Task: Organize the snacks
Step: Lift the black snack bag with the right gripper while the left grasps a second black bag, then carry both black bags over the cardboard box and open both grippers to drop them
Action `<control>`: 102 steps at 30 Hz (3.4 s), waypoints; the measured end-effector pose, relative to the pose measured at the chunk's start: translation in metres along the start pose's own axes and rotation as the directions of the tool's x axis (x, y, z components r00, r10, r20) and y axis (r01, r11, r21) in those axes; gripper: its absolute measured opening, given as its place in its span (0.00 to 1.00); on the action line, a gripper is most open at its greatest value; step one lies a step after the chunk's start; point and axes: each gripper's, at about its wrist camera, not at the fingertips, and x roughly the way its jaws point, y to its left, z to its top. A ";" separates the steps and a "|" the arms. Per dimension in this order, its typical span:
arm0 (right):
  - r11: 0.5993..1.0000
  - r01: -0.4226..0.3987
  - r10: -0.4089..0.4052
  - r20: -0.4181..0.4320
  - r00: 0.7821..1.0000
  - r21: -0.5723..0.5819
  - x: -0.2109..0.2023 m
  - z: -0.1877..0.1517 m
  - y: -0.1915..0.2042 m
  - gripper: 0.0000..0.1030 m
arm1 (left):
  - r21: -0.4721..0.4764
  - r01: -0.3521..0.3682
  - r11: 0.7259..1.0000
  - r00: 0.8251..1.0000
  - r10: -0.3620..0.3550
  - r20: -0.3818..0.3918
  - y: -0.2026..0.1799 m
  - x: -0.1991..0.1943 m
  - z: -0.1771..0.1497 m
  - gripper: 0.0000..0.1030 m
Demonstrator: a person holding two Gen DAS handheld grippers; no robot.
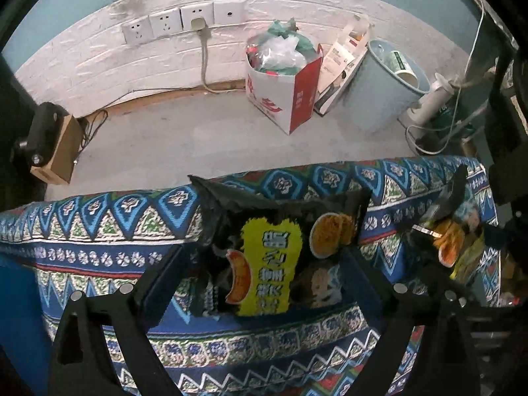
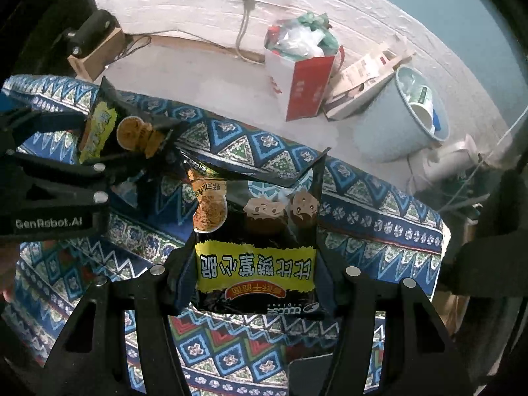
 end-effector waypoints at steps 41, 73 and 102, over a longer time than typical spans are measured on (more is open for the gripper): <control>0.995 -0.065 0.074 0.135 0.988 -0.073 -0.085 0.010 0.072 0.58 | 0.157 -0.128 0.979 0.981 0.102 0.164 0.071 -0.130 -0.073 0.48; 0.890 -0.218 0.324 0.217 0.921 -0.401 -0.204 0.060 0.314 0.58 | -0.177 -0.216 0.960 0.944 0.252 0.214 0.275 -0.263 -0.197 0.49; 0.877 -0.265 0.349 0.153 0.924 -0.401 -0.180 0.103 0.400 0.58 | -0.337 -0.194 0.921 0.946 0.266 0.182 0.327 -0.270 -0.217 0.70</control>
